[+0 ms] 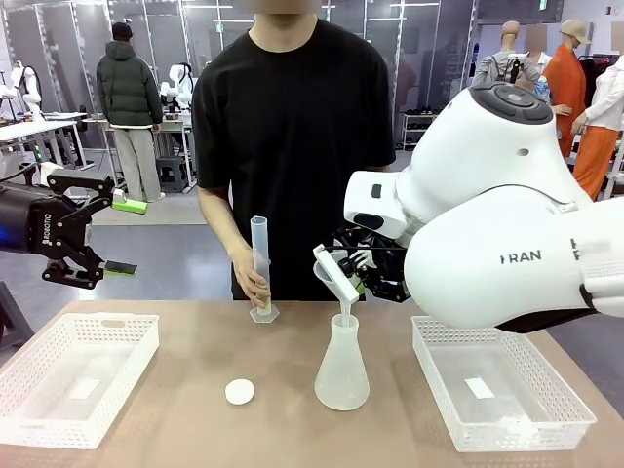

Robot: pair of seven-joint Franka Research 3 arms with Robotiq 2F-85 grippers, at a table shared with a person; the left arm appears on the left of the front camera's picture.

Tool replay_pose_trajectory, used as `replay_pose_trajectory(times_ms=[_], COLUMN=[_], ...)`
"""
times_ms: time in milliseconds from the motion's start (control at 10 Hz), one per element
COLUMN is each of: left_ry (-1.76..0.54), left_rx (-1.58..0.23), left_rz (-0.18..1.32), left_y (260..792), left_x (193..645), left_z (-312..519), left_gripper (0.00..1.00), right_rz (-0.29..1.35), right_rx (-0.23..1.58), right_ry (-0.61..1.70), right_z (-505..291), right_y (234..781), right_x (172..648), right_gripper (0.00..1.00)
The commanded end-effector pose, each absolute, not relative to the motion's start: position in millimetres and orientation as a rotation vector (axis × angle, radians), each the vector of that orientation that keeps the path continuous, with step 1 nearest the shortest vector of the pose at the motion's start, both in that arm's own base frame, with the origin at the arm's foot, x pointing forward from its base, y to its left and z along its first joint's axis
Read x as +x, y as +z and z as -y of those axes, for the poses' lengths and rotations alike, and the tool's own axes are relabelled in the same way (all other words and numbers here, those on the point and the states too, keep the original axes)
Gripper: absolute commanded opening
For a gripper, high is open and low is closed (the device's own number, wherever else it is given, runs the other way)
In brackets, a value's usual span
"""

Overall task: Prepare the solutions needed for the experiment.
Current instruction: Pick up the Plastic Funnel and insert it into the Big flask.

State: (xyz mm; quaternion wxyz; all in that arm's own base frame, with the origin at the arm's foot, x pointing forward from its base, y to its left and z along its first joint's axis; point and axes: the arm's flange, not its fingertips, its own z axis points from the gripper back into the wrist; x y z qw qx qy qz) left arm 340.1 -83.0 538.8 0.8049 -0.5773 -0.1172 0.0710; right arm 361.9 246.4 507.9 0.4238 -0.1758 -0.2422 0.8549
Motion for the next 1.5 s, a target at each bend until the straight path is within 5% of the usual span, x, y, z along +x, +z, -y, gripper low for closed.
replay_pose_trajectory(times_ms=[0, 800, 1000, 1400], left_ry=[0.16, 0.16, 0.16, 0.16], left_rx=[-1.264, -1.264, -1.264, -1.264], left_rz=[0.246, 0.246, 0.246, 0.246], left_y=[540, 540, 540, 540], left_x=[340, 340, 340, 340], left_z=[87, 87, 87, 87], left_gripper=[1.0, 1.0, 1.0, 1.0], right_rz=[0.598, 0.609, 0.622, 0.607], right_rx=[-0.423, -0.324, -0.32, -0.306], right_ry=[2.146, 2.151, 2.138, 2.114], right_z=[-248, -245, -244, -240], right_y=[503, 476, 472, 473], right_x=[371, 375, 374, 371], right_gripper=[0.03, 0.03, 0.11, 0.46])
